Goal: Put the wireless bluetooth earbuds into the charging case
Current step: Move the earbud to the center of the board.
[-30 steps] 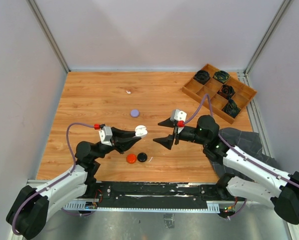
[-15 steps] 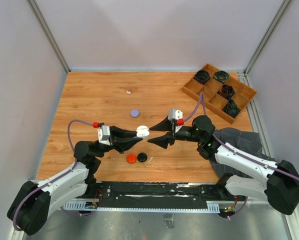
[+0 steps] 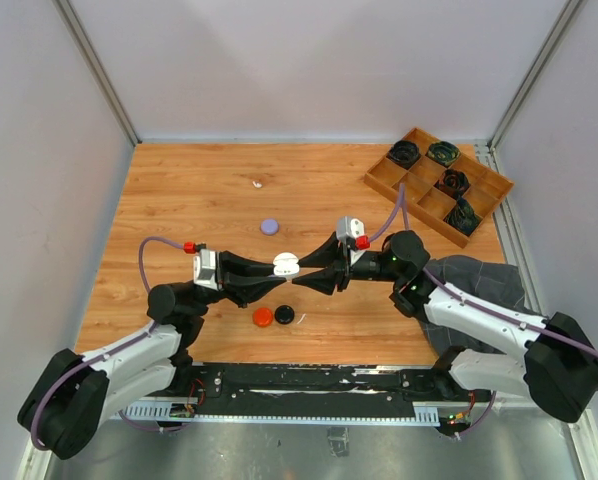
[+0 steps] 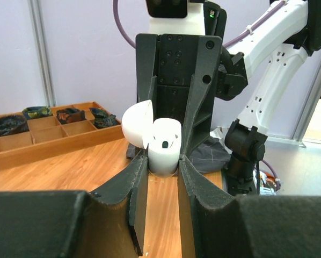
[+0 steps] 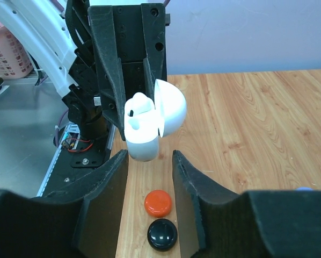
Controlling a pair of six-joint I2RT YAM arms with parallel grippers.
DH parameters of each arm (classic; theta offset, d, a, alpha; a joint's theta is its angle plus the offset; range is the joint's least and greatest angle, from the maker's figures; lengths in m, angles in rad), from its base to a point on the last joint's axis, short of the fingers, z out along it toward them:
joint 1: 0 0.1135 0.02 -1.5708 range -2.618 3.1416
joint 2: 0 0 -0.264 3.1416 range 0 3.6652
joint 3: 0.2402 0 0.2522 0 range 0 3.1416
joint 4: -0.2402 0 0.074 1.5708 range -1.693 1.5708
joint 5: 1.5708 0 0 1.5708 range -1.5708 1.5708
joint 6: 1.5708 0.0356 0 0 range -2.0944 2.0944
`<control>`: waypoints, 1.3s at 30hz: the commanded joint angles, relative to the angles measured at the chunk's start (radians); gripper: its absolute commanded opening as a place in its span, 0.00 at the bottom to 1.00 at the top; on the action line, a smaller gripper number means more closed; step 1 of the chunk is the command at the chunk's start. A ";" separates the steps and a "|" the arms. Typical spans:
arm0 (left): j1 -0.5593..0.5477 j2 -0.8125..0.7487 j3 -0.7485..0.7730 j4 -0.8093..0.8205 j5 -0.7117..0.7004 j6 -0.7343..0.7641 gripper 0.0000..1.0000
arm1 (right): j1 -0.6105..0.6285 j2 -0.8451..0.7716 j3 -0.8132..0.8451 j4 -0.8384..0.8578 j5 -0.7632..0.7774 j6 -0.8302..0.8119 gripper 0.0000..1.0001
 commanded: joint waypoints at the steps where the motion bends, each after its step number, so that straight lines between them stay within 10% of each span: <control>1: 0.005 0.018 0.031 0.090 0.014 -0.035 0.00 | -0.024 0.013 0.006 0.094 -0.036 0.044 0.39; 24: 0.001 0.102 0.033 0.173 0.029 -0.082 0.01 | -0.021 0.058 0.009 0.189 -0.043 0.100 0.23; 39: 0.001 -0.058 0.052 -0.277 -0.130 0.125 0.54 | -0.097 -0.021 -0.034 0.075 0.032 0.010 0.01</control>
